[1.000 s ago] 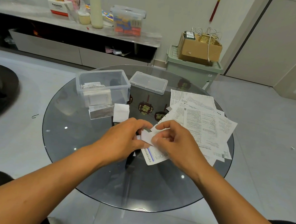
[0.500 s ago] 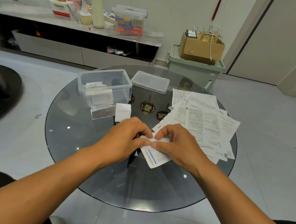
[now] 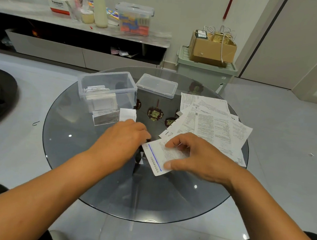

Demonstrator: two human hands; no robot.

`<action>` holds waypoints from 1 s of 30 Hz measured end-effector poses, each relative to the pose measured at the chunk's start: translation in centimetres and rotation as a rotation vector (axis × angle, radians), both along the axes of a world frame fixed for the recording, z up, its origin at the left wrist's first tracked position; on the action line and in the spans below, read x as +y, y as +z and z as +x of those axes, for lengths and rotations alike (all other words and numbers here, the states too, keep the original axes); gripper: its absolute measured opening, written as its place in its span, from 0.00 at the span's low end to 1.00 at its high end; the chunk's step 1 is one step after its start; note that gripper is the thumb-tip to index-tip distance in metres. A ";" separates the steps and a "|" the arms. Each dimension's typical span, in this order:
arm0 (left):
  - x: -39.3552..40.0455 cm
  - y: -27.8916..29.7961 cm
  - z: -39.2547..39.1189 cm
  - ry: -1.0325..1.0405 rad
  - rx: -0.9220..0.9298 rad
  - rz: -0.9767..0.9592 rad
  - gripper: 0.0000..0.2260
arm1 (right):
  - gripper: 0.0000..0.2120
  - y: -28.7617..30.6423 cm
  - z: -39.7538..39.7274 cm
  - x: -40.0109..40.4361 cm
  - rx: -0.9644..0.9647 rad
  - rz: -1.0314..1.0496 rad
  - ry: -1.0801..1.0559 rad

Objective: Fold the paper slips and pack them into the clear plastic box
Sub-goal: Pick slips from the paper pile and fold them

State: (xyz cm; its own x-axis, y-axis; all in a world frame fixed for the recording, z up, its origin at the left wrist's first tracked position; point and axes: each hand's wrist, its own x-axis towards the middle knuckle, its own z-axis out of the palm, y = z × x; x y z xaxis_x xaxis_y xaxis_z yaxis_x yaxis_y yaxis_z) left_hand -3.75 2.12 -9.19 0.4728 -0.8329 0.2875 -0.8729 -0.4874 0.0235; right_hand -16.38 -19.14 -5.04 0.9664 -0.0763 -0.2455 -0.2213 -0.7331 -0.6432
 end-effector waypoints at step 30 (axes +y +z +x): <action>0.8 3.1 -1.5 -0.019 0.771 0.027 0.28 | 0.03 -0.7 -1.0 0.7 -0.287 -0.060 -0.002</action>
